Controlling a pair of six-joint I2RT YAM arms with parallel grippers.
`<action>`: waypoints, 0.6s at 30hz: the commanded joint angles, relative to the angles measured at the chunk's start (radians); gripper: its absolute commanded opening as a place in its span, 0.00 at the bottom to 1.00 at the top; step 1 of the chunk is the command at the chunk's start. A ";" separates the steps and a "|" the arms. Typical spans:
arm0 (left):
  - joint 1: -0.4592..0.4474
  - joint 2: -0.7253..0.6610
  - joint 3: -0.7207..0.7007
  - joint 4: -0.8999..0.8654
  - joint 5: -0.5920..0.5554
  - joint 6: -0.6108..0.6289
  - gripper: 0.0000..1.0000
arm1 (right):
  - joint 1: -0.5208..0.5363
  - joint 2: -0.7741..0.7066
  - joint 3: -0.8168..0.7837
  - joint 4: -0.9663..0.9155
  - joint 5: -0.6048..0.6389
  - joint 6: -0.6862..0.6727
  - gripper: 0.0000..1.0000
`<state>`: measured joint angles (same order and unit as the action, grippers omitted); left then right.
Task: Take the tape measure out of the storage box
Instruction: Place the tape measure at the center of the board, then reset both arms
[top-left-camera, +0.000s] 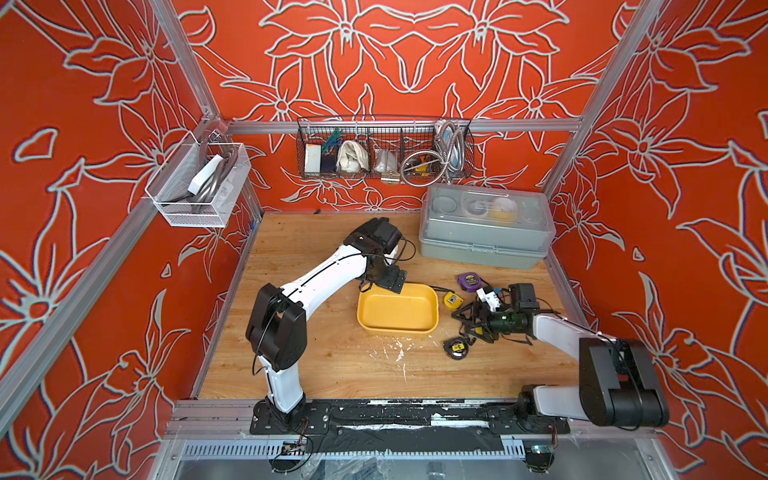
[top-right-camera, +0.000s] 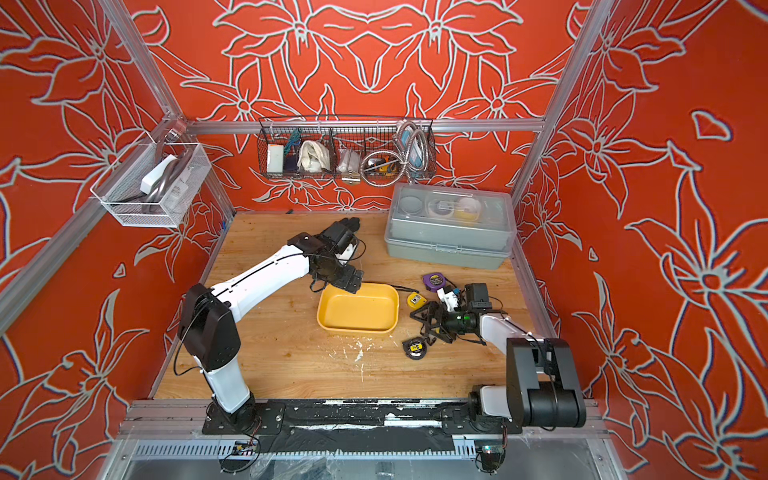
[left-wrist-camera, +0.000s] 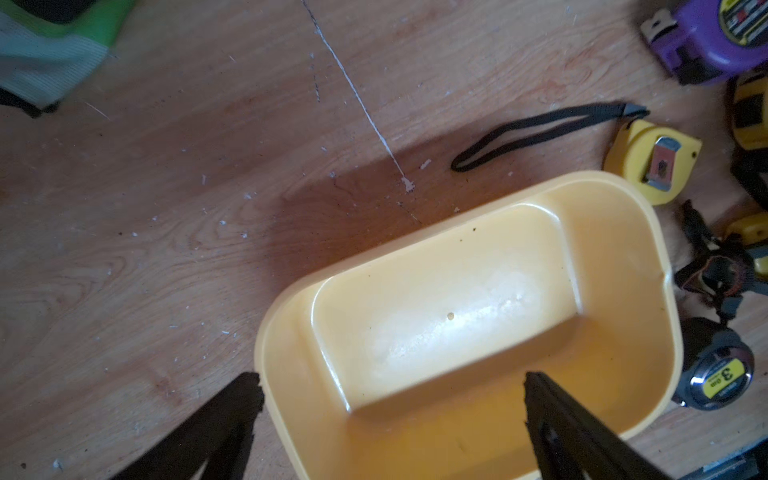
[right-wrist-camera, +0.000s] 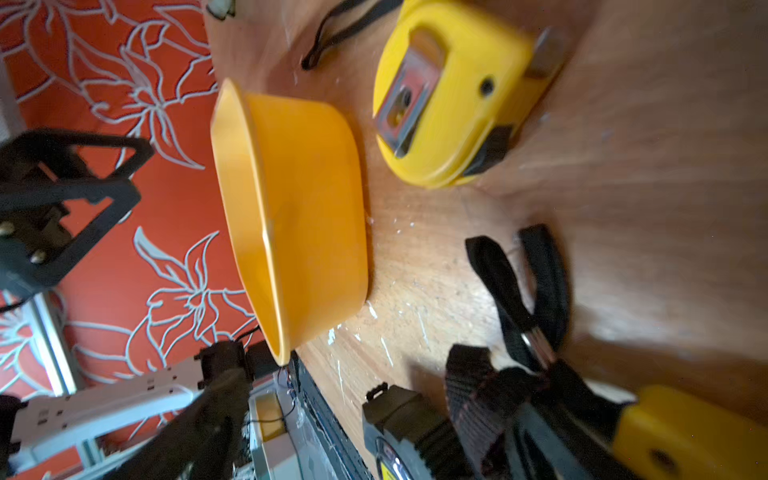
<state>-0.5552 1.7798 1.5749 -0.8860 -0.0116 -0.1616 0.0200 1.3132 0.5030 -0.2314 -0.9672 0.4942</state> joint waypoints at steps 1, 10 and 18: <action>0.015 -0.089 -0.001 0.037 -0.038 -0.017 1.00 | 0.000 -0.108 0.070 -0.164 0.106 -0.031 1.00; 0.285 -0.288 -0.250 0.166 -0.005 -0.193 1.00 | 0.000 -0.218 0.367 -0.317 0.598 -0.119 1.00; 0.385 -0.533 -0.640 0.498 -0.317 -0.073 1.00 | -0.025 -0.286 0.146 0.182 1.207 -0.320 1.00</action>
<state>-0.1829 1.3121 1.0103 -0.5518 -0.1696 -0.2882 0.0101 1.0256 0.7189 -0.2592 -0.0410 0.2871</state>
